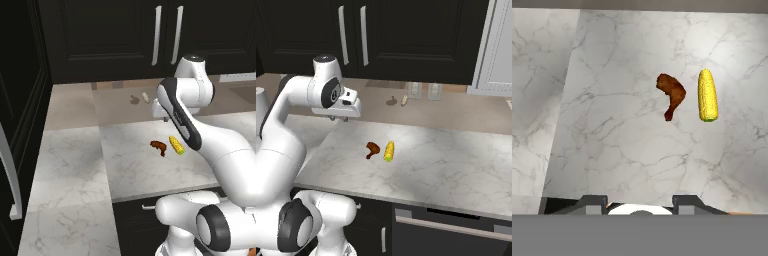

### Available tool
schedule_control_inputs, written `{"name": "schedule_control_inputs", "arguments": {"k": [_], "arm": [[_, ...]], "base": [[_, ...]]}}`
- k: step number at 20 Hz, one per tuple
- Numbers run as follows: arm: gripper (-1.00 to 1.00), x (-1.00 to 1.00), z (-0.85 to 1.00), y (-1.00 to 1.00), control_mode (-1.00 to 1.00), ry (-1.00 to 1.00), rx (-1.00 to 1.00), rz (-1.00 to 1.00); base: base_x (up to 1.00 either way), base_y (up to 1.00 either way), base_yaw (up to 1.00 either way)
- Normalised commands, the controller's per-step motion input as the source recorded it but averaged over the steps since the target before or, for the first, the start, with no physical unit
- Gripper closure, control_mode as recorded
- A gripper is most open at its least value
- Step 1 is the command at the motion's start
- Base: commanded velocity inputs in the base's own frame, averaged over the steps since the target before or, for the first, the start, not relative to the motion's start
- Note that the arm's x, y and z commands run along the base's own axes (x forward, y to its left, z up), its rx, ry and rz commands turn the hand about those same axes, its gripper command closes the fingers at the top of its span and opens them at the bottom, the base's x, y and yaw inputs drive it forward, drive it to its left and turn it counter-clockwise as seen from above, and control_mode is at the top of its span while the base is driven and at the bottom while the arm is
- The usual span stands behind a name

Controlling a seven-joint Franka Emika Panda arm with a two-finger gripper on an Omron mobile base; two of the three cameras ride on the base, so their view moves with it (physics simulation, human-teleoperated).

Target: Pick the pan from the cabinet and place it on the stove. Then turn on the stove burner for the pan.

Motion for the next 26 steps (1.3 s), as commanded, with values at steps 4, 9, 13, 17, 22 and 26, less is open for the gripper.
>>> {"name": "schedule_control_inputs", "arguments": {"k": [4,9,13,17,22,26], "arm": [[-1.00,-0.17,0.00,0.00,-1.00,-0.05,0.00,0.00],[-1.00,-0.33,0.15,-0.01,-1.00,-0.16,-0.01,-0.03],[-1.00,-0.30,0.31,-0.05,-1.00,-0.21,-0.02,-0.01],[-1.00,-0.16,0.41,-0.02,-1.00,-0.22,-0.02,0.00],[-1.00,-0.11,0.48,-0.03,-1.00,-0.27,-0.01,0.00],[-1.00,-0.06,0.42,-0.08,-1.00,-0.27,-0.01,0.00]], "base": [[0.00,0.00,0.00],[0.00,0.00,0.00],[0.00,0.00,0.00],[0.00,0.00,0.00],[0.00,0.00,0.00],[0.00,0.00,0.00]]}}
